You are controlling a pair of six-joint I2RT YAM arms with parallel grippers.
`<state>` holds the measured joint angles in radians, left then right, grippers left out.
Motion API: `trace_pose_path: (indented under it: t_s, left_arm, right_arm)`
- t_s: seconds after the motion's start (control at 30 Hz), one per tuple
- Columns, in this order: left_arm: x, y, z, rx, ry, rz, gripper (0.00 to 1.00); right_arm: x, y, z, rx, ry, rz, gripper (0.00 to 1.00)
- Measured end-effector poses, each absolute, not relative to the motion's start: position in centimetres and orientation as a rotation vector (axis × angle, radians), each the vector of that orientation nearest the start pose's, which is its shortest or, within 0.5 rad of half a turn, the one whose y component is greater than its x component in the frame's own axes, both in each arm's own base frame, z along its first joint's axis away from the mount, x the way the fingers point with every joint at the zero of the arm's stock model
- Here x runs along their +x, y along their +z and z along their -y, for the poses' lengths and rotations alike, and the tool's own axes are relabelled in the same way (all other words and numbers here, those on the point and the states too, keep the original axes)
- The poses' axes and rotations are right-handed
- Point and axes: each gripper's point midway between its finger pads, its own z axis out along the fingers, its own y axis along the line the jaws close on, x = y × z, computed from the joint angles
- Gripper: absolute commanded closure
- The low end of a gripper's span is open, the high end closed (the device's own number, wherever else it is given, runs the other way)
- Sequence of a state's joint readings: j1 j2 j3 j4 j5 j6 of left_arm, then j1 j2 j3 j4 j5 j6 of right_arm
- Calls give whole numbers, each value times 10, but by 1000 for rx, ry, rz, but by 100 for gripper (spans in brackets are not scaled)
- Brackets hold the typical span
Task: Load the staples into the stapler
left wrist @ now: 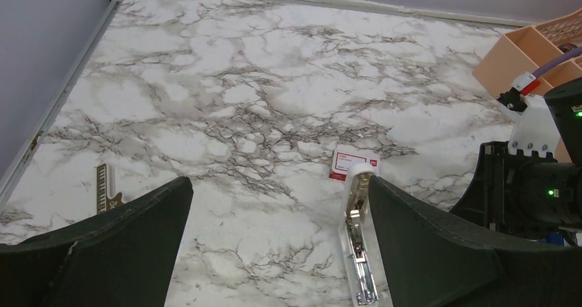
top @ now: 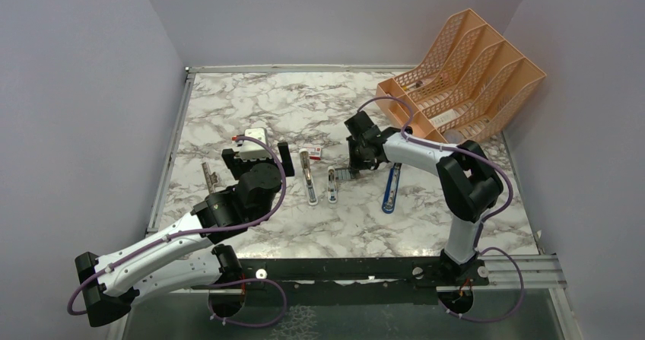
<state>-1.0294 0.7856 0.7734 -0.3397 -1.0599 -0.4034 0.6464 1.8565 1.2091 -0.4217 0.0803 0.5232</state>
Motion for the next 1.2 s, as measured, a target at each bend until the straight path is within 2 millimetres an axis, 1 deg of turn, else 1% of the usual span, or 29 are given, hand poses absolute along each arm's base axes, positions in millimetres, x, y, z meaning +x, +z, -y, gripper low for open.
trace_pose_path:
  t_s: [0.13, 0.4, 0.57, 0.83, 1.03, 1.2]
  left_arm:
    - [243, 261, 122, -131, -27, -1735, 1]
    - [243, 261, 122, -131, -27, -1735, 1]
    - [243, 261, 122, -131, -28, -1735, 1]
    - [243, 261, 122, -131, -27, -1735, 1]
    - [243, 261, 122, -131, -27, -1735, 1]
    - [243, 261, 122, -131, -27, -1735, 1]
  right_arm:
    - [327, 33, -255, -136, 292, -2657, 80]
    - [329, 55, -257, -130, 329, -2611, 79]
    - [329, 63, -258, -129, 345, -2595, 79]
    - [322, 56, -255, -128, 340, -2625, 79]
    - [324, 46, -251, -116, 292, -2638, 79]
    - [328, 46, -250, -114, 262, -2613, 79]
